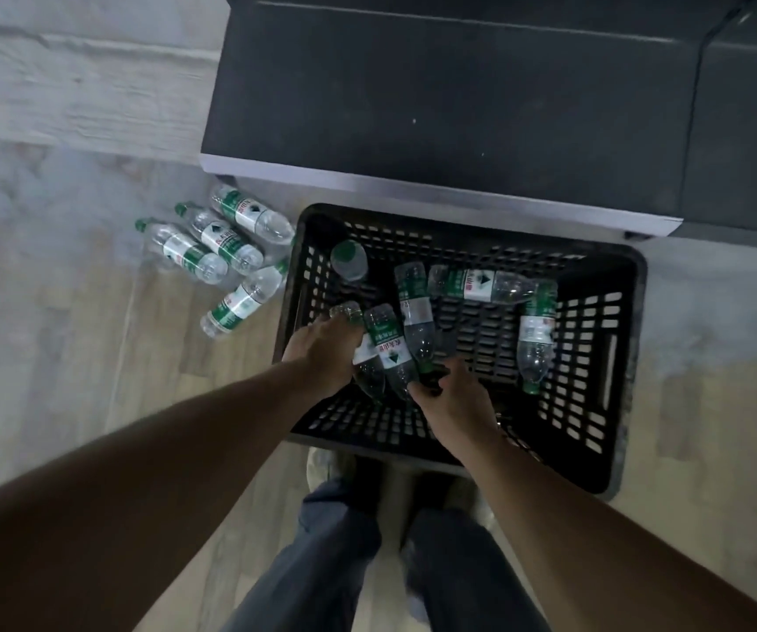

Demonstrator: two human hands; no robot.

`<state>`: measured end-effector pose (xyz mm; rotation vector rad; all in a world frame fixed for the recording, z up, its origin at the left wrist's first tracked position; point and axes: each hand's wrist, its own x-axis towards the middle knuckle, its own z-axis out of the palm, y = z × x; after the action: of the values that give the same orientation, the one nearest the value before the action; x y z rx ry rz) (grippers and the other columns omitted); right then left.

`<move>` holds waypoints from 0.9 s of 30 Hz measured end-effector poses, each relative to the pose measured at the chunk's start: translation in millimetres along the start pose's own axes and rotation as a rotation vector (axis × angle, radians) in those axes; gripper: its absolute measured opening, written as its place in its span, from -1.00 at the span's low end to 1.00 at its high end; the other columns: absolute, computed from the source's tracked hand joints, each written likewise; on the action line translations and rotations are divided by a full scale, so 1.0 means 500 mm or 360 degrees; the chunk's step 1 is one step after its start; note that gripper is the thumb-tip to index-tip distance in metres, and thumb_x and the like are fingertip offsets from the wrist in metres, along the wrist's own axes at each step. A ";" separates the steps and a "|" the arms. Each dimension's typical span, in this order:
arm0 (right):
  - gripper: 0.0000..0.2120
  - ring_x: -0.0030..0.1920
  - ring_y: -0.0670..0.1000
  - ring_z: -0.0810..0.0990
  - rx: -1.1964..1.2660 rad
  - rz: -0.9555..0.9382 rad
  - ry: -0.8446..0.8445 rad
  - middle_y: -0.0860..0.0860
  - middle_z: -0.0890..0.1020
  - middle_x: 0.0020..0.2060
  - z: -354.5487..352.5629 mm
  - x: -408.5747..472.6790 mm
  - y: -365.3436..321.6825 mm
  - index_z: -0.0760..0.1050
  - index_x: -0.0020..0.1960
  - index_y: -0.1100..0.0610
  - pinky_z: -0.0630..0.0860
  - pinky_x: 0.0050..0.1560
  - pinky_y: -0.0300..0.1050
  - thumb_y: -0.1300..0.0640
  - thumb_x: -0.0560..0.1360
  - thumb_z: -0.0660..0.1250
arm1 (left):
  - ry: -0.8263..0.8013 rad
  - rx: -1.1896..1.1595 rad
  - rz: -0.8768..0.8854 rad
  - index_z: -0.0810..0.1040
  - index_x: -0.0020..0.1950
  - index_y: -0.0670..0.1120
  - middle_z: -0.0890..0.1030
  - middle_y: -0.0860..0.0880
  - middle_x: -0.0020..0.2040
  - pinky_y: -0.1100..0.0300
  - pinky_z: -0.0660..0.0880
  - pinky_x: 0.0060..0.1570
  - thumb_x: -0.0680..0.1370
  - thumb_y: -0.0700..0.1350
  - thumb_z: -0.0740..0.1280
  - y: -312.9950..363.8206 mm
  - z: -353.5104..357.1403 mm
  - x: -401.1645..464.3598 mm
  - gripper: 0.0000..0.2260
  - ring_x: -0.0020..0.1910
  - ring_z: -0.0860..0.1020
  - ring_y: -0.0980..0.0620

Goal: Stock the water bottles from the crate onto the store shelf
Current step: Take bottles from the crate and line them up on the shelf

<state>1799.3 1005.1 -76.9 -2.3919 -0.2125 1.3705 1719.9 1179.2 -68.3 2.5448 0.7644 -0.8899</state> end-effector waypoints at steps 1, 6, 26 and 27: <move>-0.41 0.14 0.13 0.58 -0.0008 -0.0004 0.0000 0.09 0.53 0.24 0.019 0.026 0.005 0.27 0.42 0.12 0.58 0.03 0.03 -0.14 0.53 0.35 | -0.0017 0.0017 -0.0001 0.55 0.19 -0.02 0.52 -0.06 0.23 0.08 0.46 0.08 0.52 -0.20 0.32 -0.007 0.023 0.020 -0.74 0.25 0.49 -0.12; -0.52 0.04 0.09 0.62 -0.0034 -0.0047 0.0006 0.05 0.60 0.12 0.108 0.166 0.023 0.34 0.35 0.08 0.52 -0.18 -0.09 -0.09 0.53 0.36 | -0.0147 0.0142 0.0024 0.46 0.35 0.00 0.43 -0.03 0.39 0.01 0.45 0.24 0.52 -0.20 0.37 -0.040 0.125 0.137 -0.59 0.37 0.40 -0.10; -0.35 0.26 0.14 0.42 -0.0869 -0.0484 0.0466 0.16 0.42 0.30 0.318 0.439 0.036 0.08 0.51 0.21 0.41 0.23 -0.03 0.07 0.56 0.33 | 0.0236 0.1062 0.0207 0.11 0.52 -0.32 0.17 -0.32 0.51 -0.21 0.26 0.41 0.67 -0.03 0.09 -0.104 0.411 0.329 -0.48 0.52 0.15 -0.29; -0.38 0.25 0.13 0.44 -0.0858 -0.0434 0.0469 0.16 0.43 0.29 0.316 0.440 0.029 0.11 0.50 0.22 0.42 0.22 -0.04 0.10 0.57 0.32 | 0.0252 0.1092 0.0224 0.15 0.52 -0.29 0.22 -0.30 0.49 -0.19 0.30 0.40 0.66 0.03 0.12 -0.106 0.408 0.330 -0.46 0.50 0.20 -0.27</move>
<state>1776.6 1098.8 -330.5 -2.8150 -0.8849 0.9006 1701.8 1187.3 -335.2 3.2446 0.3393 -1.0461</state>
